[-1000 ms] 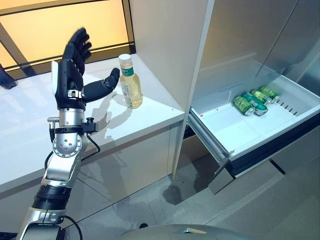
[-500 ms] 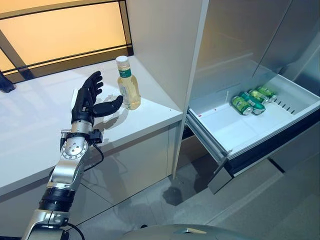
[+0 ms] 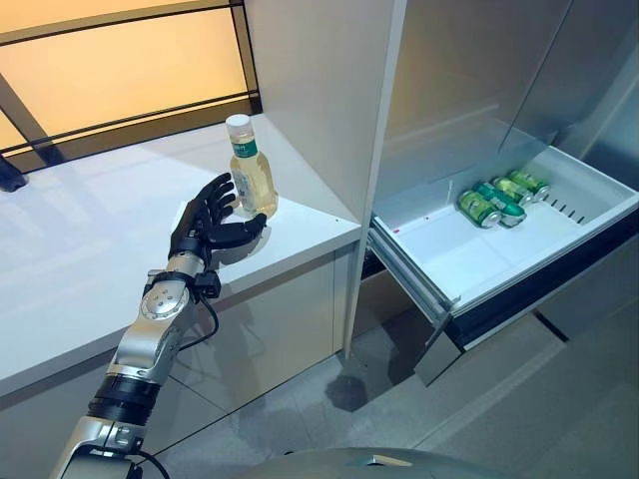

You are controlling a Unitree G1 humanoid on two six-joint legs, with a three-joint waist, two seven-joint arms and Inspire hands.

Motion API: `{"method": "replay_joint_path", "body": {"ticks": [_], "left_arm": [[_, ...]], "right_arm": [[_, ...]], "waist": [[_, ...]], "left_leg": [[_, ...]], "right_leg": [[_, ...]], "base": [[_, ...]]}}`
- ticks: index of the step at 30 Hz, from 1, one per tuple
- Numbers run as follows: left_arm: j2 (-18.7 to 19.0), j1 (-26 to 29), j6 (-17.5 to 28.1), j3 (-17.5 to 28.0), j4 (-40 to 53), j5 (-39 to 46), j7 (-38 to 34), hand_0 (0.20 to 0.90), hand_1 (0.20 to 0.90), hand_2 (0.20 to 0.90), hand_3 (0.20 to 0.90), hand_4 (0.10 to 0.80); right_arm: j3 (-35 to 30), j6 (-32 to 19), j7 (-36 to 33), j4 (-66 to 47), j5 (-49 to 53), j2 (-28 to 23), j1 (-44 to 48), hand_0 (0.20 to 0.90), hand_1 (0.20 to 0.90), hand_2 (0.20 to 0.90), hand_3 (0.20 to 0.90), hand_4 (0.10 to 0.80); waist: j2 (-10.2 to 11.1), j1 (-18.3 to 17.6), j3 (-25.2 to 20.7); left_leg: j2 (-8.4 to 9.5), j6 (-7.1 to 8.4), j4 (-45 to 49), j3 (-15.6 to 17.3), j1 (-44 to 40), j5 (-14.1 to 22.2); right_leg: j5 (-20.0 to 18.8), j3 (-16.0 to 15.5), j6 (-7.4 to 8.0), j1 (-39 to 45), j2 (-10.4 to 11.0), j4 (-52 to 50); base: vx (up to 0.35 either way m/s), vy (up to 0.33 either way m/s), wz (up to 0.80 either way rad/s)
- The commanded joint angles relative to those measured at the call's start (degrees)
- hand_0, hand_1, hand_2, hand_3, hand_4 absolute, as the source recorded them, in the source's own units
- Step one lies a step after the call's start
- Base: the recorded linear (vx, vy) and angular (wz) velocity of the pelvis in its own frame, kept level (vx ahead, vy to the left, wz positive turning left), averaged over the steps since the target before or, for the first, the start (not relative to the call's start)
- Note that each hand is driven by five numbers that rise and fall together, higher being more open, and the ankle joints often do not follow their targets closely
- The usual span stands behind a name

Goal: Put drinks into fridge and close the fridge

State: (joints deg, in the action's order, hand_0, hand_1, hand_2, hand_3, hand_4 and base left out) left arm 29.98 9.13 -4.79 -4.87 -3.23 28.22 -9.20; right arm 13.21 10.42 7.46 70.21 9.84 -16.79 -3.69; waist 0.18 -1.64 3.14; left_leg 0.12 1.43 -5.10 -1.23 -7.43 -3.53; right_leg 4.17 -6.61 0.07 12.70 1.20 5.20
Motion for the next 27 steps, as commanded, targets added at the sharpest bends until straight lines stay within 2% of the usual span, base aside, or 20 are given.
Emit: {"method": "replay_joint_path", "body": {"ticks": [1, 15, 27], "left_arm": [[0.6, 11.2, 4.4, 1.6, -1.1, 2.3, -1.2, 0.900, 0.900, 0.900, 0.900, 0.800], [0.5, 15.3, 4.9, 2.3, -5.9, 0.6, -9.0, 0.900, 0.900, 0.900, 0.900, 0.800], [0.7, 17.2, 5.5, 3.5, -5.2, 2.5, -9.2, 0.900, 0.900, 0.900, 0.900, 0.800]], "right_arm": [[0.7, 0.7, 0.7, 0.0, -0.5, 1.9, 1.8, 0.900, 0.900, 0.900, 0.900, 0.800], [1.6, 0.9, 0.6, 0.2, -0.4, 2.1, 1.7, 0.900, 0.900, 0.900, 0.900, 0.800], [1.9, 0.9, 0.9, 0.2, -0.6, 2.0, 1.3, 0.900, 0.900, 0.900, 0.900, 0.800]], "waist": [[-0.7, 0.4, -0.8], [-0.6, -0.6, -1.4], [-0.5, -0.9, -1.6]], "left_leg": [[1.49, -1.70, 0.4, -0.8, -1.0, 6.3], [1.47, -1.66, 0.5, -0.3, -1.6, 6.6], [1.49, -1.65, 0.6, -0.4, -1.8, 6.9]], "right_leg": [[-2.6, 1.6, 3.68, -4.5, 0.1, -1.4], [-2.6, 2.3, 3.73, -4.4, 0.0, -1.5], [-2.3, 2.5, 3.71, -4.4, 0.0, -1.8]], "base": [[0.023, 0.001, -0.03], [0.023, -0.003, -0.03], [0.000, 0.000, 0.00]]}}
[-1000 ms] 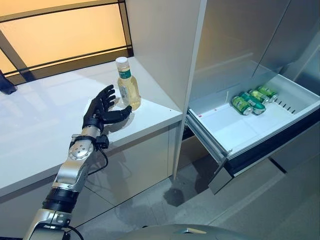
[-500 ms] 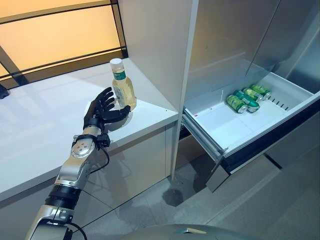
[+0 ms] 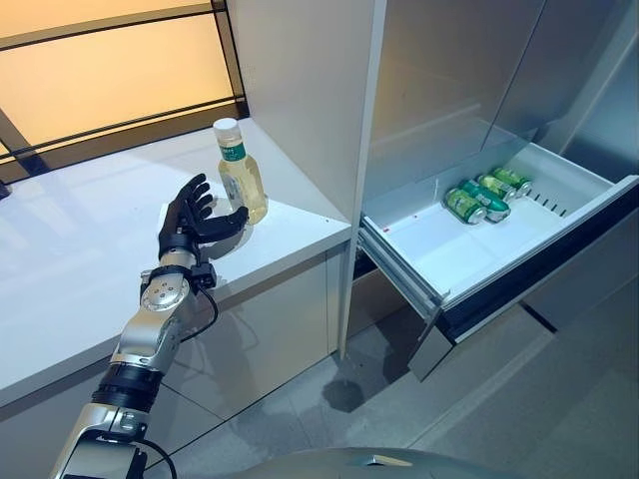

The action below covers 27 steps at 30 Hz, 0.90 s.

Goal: Put drinks into fridge and close the fridge

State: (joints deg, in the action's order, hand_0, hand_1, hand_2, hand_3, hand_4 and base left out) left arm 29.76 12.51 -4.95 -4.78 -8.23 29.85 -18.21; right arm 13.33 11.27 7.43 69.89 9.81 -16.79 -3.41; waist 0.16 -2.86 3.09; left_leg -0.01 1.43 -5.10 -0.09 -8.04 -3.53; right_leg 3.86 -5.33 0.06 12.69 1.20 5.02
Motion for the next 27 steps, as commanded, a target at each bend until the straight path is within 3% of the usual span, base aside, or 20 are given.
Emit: {"method": "replay_joint_path", "body": {"ticks": [1, 18, 27], "left_arm": [[0.9, 14.0, 5.8, 3.4, -0.1, 1.2, 0.0, 0.900, 0.900, 0.900, 0.900, 0.800], [-0.8, 14.6, 6.3, 2.7, 5.5, 11.4, 6.3, 0.900, 0.900, 0.900, 0.900, 0.800], [-0.4, 14.6, 5.9, 2.7, 8.2, 11.0, 5.6, 0.900, 0.900, 0.900, 0.900, 0.800]], "right_arm": [[1.7, 0.1, 0.9, 0.5, -0.6, 2.0, 1.0, 0.900, 0.900, 0.900, 0.900, 0.800], [1.7, 0.1, 1.3, 0.4, -0.7, 1.8, 0.9, 0.900, 0.900, 0.900, 0.900, 0.800], [1.7, 0.2, 1.7, 0.1, -0.5, 1.5, 1.0, 0.900, 0.900, 0.900, 0.900, 0.800]], "waist": [[-0.4, 0.2, -1.6], [-0.4, 0.1, -1.6], [-0.2, 0.3, -1.5]], "left_leg": [[1.63, -1.65, 0.6, -1.5, -1.2, 6.9], [1.71, -1.76, 0.6, -1.8, -1.2, 7.1], [1.69, -1.70, 0.6, -2.1, -1.1, 7.0]], "right_leg": [[-2.0, 1.3, 3.74, -4.4, 0.0, -1.7], [-1.9, 1.7, 3.72, -4.5, -0.1, -1.9], [-1.9, 1.6, 3.68, -4.5, -0.1, -1.9]], "base": [[0.000, 0.000, 0.00], [0.000, 0.000, 0.00], [0.000, 0.000, 0.00]]}}
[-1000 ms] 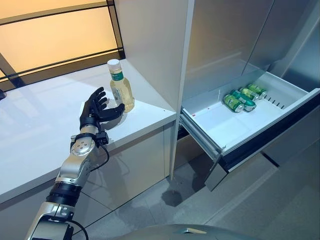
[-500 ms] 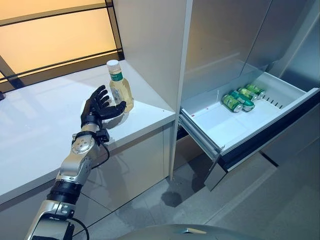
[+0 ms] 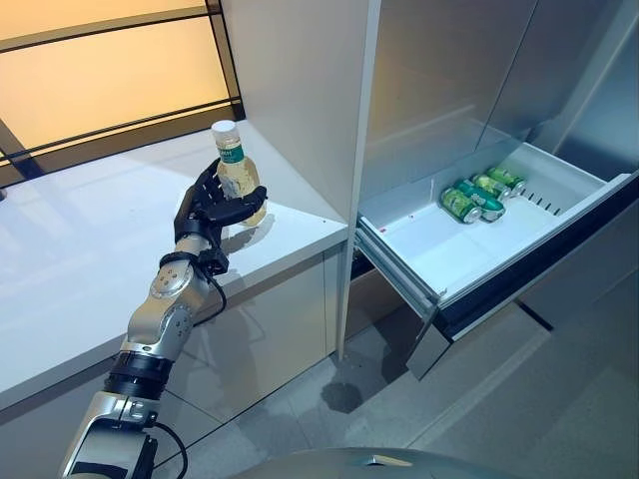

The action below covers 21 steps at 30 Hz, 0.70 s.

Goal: Put drinks into fridge and close the fridge

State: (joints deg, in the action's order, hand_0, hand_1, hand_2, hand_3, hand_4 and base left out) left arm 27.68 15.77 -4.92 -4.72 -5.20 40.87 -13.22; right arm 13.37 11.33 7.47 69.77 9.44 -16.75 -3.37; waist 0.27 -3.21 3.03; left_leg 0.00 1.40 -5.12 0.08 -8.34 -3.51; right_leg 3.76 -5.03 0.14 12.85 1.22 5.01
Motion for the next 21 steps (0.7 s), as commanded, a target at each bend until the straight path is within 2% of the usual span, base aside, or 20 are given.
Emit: {"method": "replay_joint_path", "body": {"ticks": [1, 21], "left_arm": [[1.7, 11.6, 6.1, 2.6, 4.8, -0.1, 0.4, 0.900, 0.900, 0.900, 0.900, 0.800], [3.6, 16.9, 8.2, 2.6, -0.1, -1.4, -2.9, 0.900, 0.900, 0.900, 0.900, 0.800]], "right_arm": [[1.7, 0.2, 1.7, 0.2, -0.1, 1.5, 1.0, 0.900, 0.900, 0.900, 0.900, 0.800], [2.5, -0.3, 2.0, 1.1, -0.4, 1.2, 1.2, 0.900, 0.900, 0.900, 0.900, 0.800]], "waist": [[-0.4, 0.6, -1.5], [-0.7, -0.5, -2.3]], "left_leg": [[1.69, -1.67, 0.6, -2.3, -0.8, 7.0], [1.52, -1.38, 0.5, -1.3, -0.9, 7.0]], "right_leg": [[-1.8, 1.3, 3.61, -4.7, -0.2, -1.9], [-1.9, 1.9, 3.71, -4.8, -0.3, -1.6]], "base": [[0.000, 0.000, 0.00], [0.003, 0.000, -0.02]]}}
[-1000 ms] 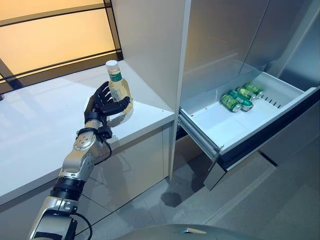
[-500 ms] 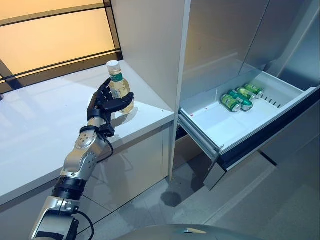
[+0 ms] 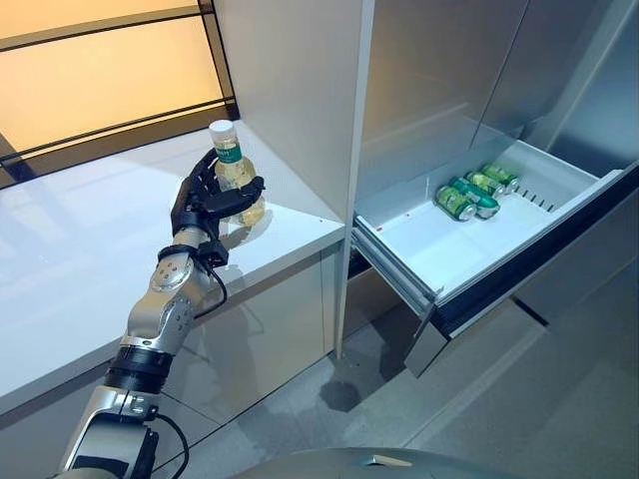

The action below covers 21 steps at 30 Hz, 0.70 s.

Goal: Put drinks into fridge and close the fridge

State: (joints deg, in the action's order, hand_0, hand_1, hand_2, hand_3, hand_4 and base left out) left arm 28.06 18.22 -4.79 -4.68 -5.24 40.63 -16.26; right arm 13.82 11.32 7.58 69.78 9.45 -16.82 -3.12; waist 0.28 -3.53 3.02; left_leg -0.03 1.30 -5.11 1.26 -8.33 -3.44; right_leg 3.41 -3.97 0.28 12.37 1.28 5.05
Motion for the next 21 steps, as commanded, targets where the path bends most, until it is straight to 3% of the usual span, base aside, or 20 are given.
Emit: {"method": "replay_joint_path", "body": {"ticks": [1, 11, 12, 13, 14, 21], "left_arm": [[3.2, 14.6, 8.1, 2.6, -0.2, -1.2, 0.1, 0.900, 0.900, 0.900, 0.900, 0.800], [3.9, 15.9, 7.8, 2.6, -1.8, -0.8, -0.3, 0.900, 0.900, 0.900, 0.900, 0.800], [4.0, 16.1, 8.0, 2.5, -2.1, -0.8, -0.3, 0.731, 0.731, 0.731, 0.702, 0.602], [4.0, 16.2, 8.2, 2.5, -2.3, -0.9, -0.3, 0.481, 0.481, 0.481, 0.411, 0.311], [4.1, 16.4, 8.2, 2.5, -2.7, -0.7, -0.1, 0.300, 0.300, 0.300, 0.200, 0.100], [4.0, 16.8, 8.0, 2.0, -3.0, -0.8, 0.3, 0.300, 0.300, 0.300, 0.200, 0.100]], "right_arm": [[2.0, -0.3, 1.9, 1.2, -0.4, 1.2, 1.0, 0.900, 0.900, 0.900, 0.900, 0.800], [2.0, -0.7, 2.1, 1.3, -1.0, 1.0, 0.7, 0.900, 0.900, 0.900, 0.900, 0.800], [2.0, -0.7, 2.1, 1.3, -1.0, 1.0, 0.7, 0.900, 0.900, 0.900, 0.900, 0.800], [2.1, -0.7, 2.1, 1.3, -1.1, 1.0, 0.8, 0.900, 0.900, 0.900, 0.900, 0.800], [2.1, -0.7, 2.1, 1.4, -1.0, 1.0, 0.8, 0.900, 0.900, 0.900, 0.900, 0.800], [2.1, -0.8, 2.4, 1.5, -1.2, 0.9, 0.8, 0.900, 0.900, 0.900, 0.900, 0.800]], "waist": [[-0.7, -0.2, -2.3], [-0.9, -0.7, -2.6], [-0.9, -0.7, -2.6], [-0.9, -0.7, -2.6], [-0.9, -0.7, -2.6], [-0.9, -0.8, -2.6]], "left_leg": [[1.54, -1.27, 0.5, -2.5, -0.9, 6.9], [1.54, -1.26, 0.6, -2.2, -0.9, 6.9], [1.56, -1.25, 0.6, -2.2, -0.9, 6.9], [1.58, -1.26, 0.6, -2.2, -0.8, 6.9], [1.58, -1.26, 0.6, -2.1, -0.9, 6.9], [1.63, -1.30, 0.5, -2.2, -0.8, 7.0]], "right_leg": [[-1.6, 0.8, 3.58, -4.3, -0.3, -1.7], [-1.6, 1.2, 3.61, -4.5, -0.3, -1.7], [-1.6, 1.2, 3.62, -4.5, -0.3, -1.7], [-1.6, 1.2, 3.62, -4.6, -0.4, -1.7], [-1.6, 1.2, 3.62, -4.6, -0.3, -1.7], [-1.7, 1.3, 3.70, -4.6, -0.3, -1.6]], "base": [[0.000, 0.000, 0.00], [0.000, 0.000, 0.00], [0.000, 0.000, 0.00], [0.000, 0.000, 0.00], [0.000, 0.000, 0.00], [0.000, 0.000, 0.00]]}}
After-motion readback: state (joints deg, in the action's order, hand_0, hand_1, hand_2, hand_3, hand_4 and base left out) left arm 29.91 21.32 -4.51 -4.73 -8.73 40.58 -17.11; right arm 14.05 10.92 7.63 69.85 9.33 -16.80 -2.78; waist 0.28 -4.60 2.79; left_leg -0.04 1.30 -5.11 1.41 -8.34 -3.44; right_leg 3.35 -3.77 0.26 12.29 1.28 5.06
